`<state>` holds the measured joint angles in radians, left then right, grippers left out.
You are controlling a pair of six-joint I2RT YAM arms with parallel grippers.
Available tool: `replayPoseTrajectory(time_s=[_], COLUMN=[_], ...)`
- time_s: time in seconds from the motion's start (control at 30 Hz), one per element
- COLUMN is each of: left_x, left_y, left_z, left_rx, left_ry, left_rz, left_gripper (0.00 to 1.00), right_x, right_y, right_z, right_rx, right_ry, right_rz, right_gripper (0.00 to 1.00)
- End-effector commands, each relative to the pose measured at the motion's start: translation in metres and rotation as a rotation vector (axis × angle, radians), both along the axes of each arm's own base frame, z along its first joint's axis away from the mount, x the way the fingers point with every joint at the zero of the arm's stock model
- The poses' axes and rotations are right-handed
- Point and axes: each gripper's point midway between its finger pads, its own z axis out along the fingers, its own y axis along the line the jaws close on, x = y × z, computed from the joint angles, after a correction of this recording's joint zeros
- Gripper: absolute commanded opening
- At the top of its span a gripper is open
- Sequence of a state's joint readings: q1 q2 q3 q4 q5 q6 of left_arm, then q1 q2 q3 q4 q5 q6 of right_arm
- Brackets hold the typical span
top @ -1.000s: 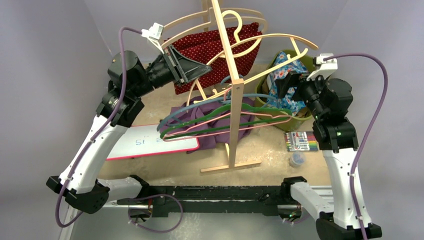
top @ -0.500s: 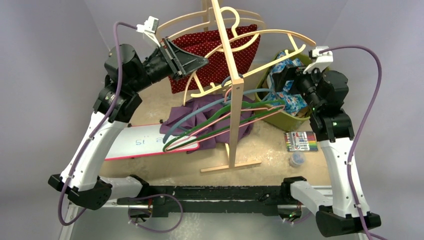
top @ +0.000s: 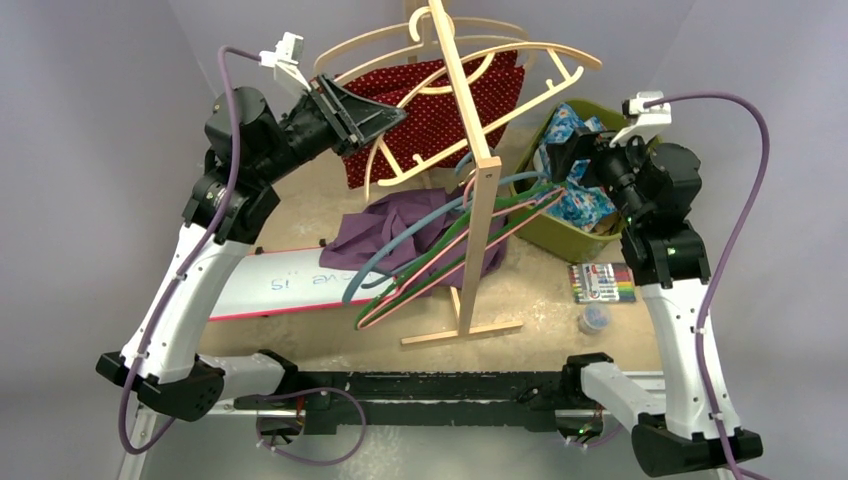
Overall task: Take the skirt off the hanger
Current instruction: Place the hanger at the clothesline.
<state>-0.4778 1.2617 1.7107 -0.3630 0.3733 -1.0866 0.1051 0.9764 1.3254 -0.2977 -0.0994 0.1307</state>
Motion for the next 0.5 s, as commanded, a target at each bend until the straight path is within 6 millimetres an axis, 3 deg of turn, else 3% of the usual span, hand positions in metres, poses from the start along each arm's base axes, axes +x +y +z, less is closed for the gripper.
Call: replayPoseTrajectory(time_s=[0.0, 0.1, 0.23, 0.47], left_x=[-0.011, 0.0, 0.014, 0.018], left_y=[0.003, 0.005, 0.017, 0.023], left_z=[0.005, -0.026, -0.069, -0.09], left_rx=[0.079, 0.226, 0.376, 0.472], left_ry=[-0.157, -0.185, -0.188, -0.214], left_rz=[-0.033, -0.009, 0.06, 0.071], left_gripper=[0.0, 0.0, 0.0, 0.0], right_x=[-0.013, -0.019, -0.022, -0.034], right_y=[-0.003, -0.005, -0.009, -0.029], right_z=[0.024, 0.019, -0.004, -0.04], right_rx=[0.004, 0.01, 0.044, 0.073], right_ry=[-0.092, -0.086, -0.048, -0.008], right_rz=[-0.005, -0.019, -0.049, -0.17], right_gripper=[0.99, 0.99, 0.99, 0.99])
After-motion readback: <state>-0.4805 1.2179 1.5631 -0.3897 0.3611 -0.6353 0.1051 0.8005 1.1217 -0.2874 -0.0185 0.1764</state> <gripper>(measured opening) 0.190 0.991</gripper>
